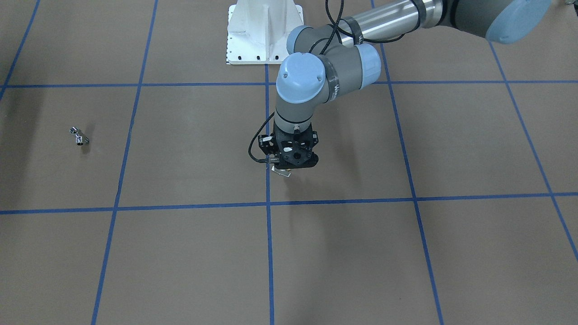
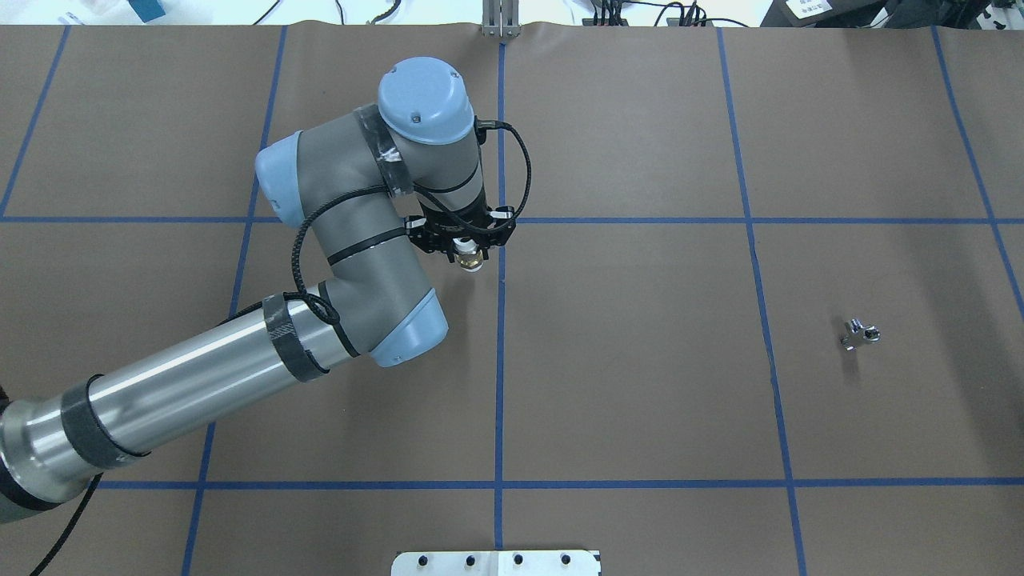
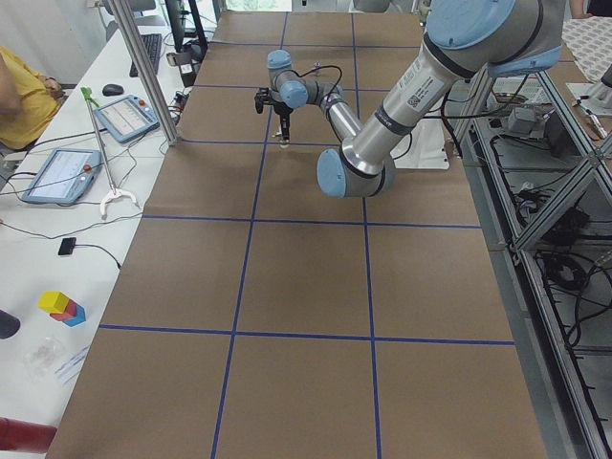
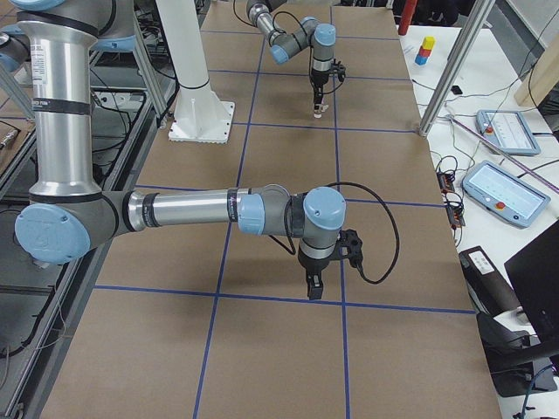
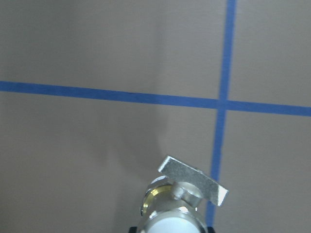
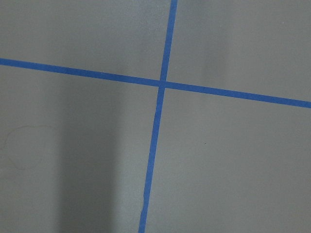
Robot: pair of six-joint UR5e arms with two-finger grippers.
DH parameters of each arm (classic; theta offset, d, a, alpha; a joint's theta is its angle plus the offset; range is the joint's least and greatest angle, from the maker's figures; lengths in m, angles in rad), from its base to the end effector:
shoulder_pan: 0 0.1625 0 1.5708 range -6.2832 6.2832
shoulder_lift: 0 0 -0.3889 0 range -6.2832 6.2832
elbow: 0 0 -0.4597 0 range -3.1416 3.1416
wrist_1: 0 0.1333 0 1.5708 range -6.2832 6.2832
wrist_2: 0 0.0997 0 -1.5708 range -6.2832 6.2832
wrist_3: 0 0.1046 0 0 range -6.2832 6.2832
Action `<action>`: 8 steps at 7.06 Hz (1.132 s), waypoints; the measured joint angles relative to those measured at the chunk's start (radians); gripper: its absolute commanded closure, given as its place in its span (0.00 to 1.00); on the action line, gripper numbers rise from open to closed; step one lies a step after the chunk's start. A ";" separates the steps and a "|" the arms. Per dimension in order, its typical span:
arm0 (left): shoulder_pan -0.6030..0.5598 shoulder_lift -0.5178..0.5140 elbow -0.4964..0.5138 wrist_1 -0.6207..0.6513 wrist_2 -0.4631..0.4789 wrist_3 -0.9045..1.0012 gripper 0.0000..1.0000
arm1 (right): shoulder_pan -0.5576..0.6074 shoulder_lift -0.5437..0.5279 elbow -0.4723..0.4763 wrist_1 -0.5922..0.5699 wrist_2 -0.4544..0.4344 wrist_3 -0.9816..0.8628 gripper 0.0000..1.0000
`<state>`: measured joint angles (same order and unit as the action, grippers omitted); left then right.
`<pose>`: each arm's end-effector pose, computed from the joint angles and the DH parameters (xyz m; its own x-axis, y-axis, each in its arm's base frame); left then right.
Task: Assemble PPR valve and pipe with both arms
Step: 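Lower the valve upright at the table center and open the left gripper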
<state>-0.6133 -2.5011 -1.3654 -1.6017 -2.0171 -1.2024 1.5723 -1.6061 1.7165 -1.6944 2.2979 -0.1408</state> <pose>0.5979 -0.5286 0.0904 0.6550 -0.0637 -0.7530 0.0442 0.9980 -0.0460 0.0646 -0.5417 0.5800 0.7399 -0.1305 0.6599 0.1034 0.9914 0.0802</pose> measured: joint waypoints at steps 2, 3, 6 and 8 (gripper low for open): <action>0.031 -0.029 0.037 -0.005 0.032 0.001 0.96 | 0.000 0.000 0.000 -0.001 0.000 0.001 0.00; 0.039 -0.032 0.045 -0.006 0.037 0.001 0.92 | 0.000 0.000 0.000 -0.001 0.000 0.002 0.00; 0.045 -0.034 0.052 -0.009 0.040 0.006 0.79 | 0.000 0.000 0.001 -0.001 0.007 0.005 0.00; 0.048 -0.034 0.052 -0.012 0.040 0.009 0.78 | 0.000 0.000 0.002 -0.001 0.008 0.006 0.00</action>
<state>-0.5656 -2.5348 -1.3132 -1.6138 -1.9773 -1.1938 1.5723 -1.6061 1.7180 -1.6951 2.3058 -0.1350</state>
